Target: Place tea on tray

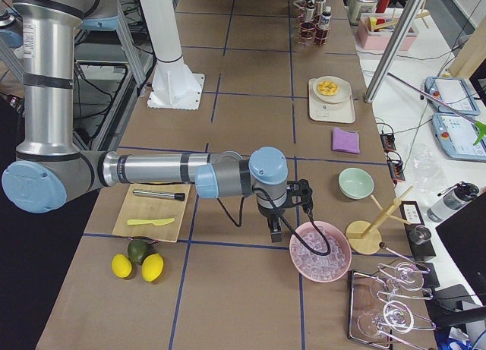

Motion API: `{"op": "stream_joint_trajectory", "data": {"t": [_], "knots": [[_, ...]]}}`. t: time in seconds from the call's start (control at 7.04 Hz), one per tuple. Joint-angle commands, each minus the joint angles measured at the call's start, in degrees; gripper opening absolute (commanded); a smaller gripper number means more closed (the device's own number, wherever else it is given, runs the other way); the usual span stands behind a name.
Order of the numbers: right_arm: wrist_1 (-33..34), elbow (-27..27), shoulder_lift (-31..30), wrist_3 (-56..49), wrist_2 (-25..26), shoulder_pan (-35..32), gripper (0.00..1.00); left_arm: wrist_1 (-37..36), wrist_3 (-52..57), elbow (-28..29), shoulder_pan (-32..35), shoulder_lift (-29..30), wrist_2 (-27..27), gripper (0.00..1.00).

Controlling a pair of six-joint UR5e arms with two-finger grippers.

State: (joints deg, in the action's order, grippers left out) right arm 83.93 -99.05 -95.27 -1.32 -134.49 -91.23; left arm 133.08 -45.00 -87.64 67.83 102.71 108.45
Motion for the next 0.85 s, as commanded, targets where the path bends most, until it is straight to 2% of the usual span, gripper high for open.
{"op": "stream_joint_trajectory", "data": {"t": [0.0, 0.14, 0.43, 0.71], "knots": [[0.0, 0.0, 0.0, 0.09, -0.07, 0.0, 1.0, -0.19, 0.0, -0.42, 0.54, 0.03, 1.57, 0.06], [0.0, 0.0, 0.0, 0.09, -0.16, 0.0, 1.0, -0.19, -0.09, -0.51, 2.46, 0.03, 5.07, 0.06], [0.0, -0.09, -0.09, 0.09, -0.16, 0.0, 1.0, -1.94, -0.09, -3.4, 3.97, -0.49, 8.07, 0.06], [0.09, -0.09, -0.09, 0.09, -0.16, 0.0, 1.0, -9.38, 0.0, -9.62, 5.73, -0.94, 8.53, 0.06]]}}
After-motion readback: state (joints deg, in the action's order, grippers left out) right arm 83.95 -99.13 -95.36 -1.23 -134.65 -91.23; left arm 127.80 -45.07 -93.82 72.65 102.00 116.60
